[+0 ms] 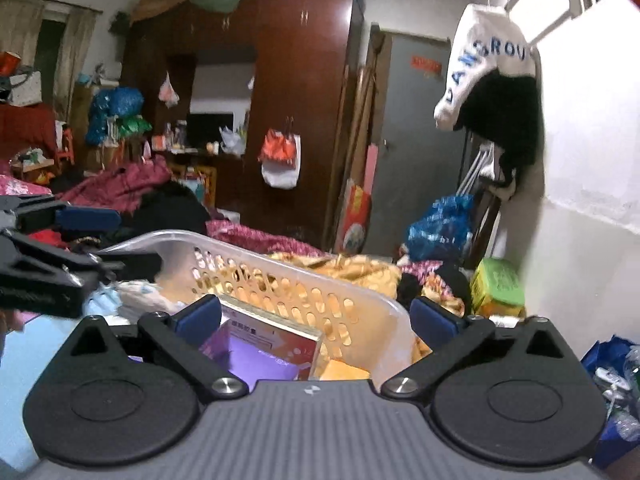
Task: Organize objects
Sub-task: 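Carry the white medicine box with the right gripper into the basket and release, then move both grippers to the clear plastic bag and grasp it with both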
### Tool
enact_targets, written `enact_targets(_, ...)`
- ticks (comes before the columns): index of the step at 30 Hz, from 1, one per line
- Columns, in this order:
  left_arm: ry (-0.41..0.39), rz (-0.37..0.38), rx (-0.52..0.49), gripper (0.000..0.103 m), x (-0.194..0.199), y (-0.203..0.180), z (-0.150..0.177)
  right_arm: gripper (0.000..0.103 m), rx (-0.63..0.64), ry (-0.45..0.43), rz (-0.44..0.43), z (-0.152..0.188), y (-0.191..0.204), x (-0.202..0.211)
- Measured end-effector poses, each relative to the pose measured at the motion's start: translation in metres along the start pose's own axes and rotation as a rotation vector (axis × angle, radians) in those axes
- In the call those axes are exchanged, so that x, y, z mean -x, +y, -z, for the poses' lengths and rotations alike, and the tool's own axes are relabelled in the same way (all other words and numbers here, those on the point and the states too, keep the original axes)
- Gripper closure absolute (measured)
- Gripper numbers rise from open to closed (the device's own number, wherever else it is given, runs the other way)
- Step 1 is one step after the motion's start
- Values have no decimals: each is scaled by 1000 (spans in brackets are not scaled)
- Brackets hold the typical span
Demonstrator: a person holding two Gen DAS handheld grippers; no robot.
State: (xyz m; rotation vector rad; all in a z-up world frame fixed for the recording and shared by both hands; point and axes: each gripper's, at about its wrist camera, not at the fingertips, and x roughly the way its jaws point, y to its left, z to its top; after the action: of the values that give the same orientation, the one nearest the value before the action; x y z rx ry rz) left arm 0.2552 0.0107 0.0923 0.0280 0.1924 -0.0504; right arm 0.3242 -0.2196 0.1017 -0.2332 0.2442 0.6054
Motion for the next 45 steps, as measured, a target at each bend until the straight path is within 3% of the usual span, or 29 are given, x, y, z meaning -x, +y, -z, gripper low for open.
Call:
enact_targets(5,57,34,7,12,41,-12,24,0,-44,-27,-31,18,-2,37)
enact_targets(9,111,74,25,12,69,-13,65,0,-126,-1,-46,62,-8,59)
enact_targets(15,298,139,102,12,64,2,115,0,-240,190,-64,132,-18,68)
enact_targets(17,336,147,125,13,56,8,119,0,-281,228,-97,139,-23,64)
enact_targets(20,346,184,180,13,56,15,124,1,-312,206,-106,136,-28,61)
enact_targets(21,354,185,178,13,54,15,124,5,-297,207,-105,135,-26,59)
enact_targets(23,374,188,155,13,55,7,128,12,-275,222,-107,139,-20,58)
enact_targets(27,418,195,99,15,43,-12,129,17,-227,222,-108,143,-7,60)
enact_targets(31,438,157,40,16,39,-28,126,29,-190,215,-92,148,1,65)
enact_targets(34,429,113,-4,35,42,-35,126,41,-164,206,-86,149,7,65)
enact_targets(36,418,97,-12,57,44,-35,126,46,-160,203,-83,150,9,67)
enact_targets(40,407,115,-20,70,49,-35,127,56,-144,199,-81,150,9,68)
enact_targets(42,400,126,-16,83,50,-36,127,66,-134,199,-88,150,10,70)
enact_targets(45,378,133,-12,86,55,-38,129,78,-121,196,-104,149,13,72)
